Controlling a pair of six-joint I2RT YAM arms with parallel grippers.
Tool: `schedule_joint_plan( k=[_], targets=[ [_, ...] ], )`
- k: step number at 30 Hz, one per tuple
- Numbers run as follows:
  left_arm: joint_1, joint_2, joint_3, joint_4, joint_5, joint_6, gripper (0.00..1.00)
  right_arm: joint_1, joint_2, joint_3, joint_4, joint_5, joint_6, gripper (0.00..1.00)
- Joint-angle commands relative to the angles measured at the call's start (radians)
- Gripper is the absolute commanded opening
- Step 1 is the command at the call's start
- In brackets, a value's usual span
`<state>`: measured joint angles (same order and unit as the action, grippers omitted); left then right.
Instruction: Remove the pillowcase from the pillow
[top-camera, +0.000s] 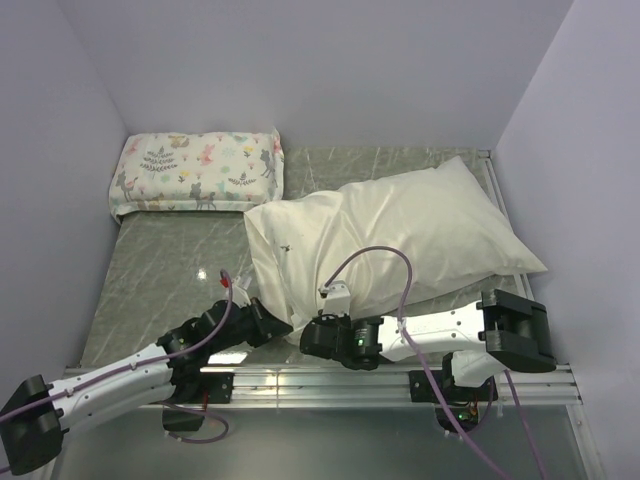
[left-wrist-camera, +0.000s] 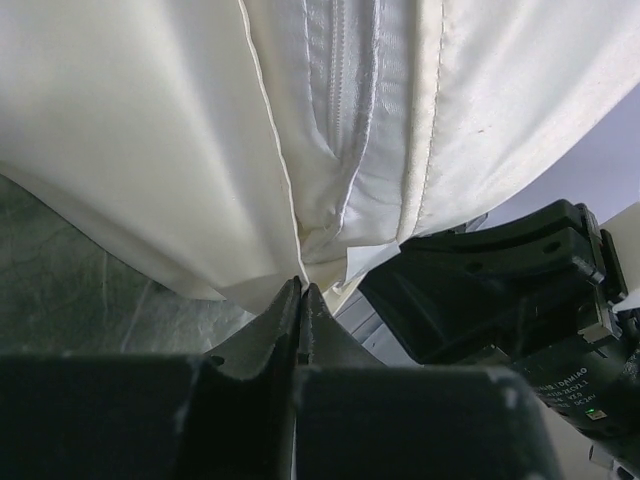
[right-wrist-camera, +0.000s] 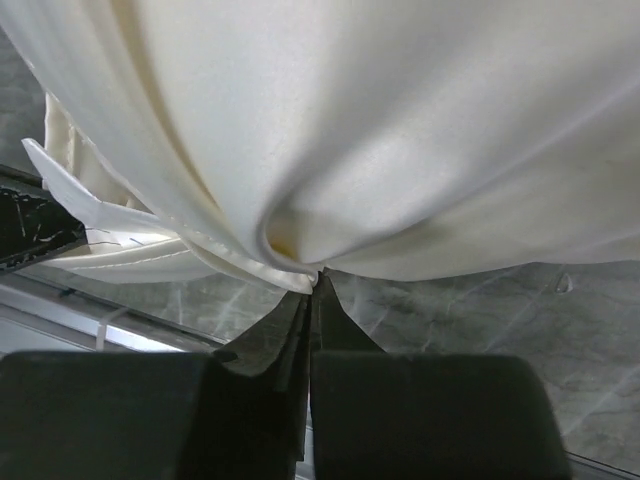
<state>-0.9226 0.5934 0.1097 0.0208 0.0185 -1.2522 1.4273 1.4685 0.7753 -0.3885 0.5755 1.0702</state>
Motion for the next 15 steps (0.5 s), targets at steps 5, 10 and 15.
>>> schedule_joint_plan(
  k=[5, 10, 15],
  targets=[
    [-0.005, -0.013, 0.107, -0.096, -0.009, 0.051, 0.21, -0.002, -0.045, -0.051, 0.040, 0.006, 0.042, 0.00],
    [-0.004, -0.067, 0.172, -0.196, -0.078, 0.074, 0.58, -0.004, -0.068, -0.076, 0.028, 0.011, 0.053, 0.00],
    [0.022, -0.015, 0.183, -0.113, -0.081, 0.103, 0.62, -0.004, -0.092, -0.070, 0.010, 0.015, 0.053, 0.00]
  ],
)
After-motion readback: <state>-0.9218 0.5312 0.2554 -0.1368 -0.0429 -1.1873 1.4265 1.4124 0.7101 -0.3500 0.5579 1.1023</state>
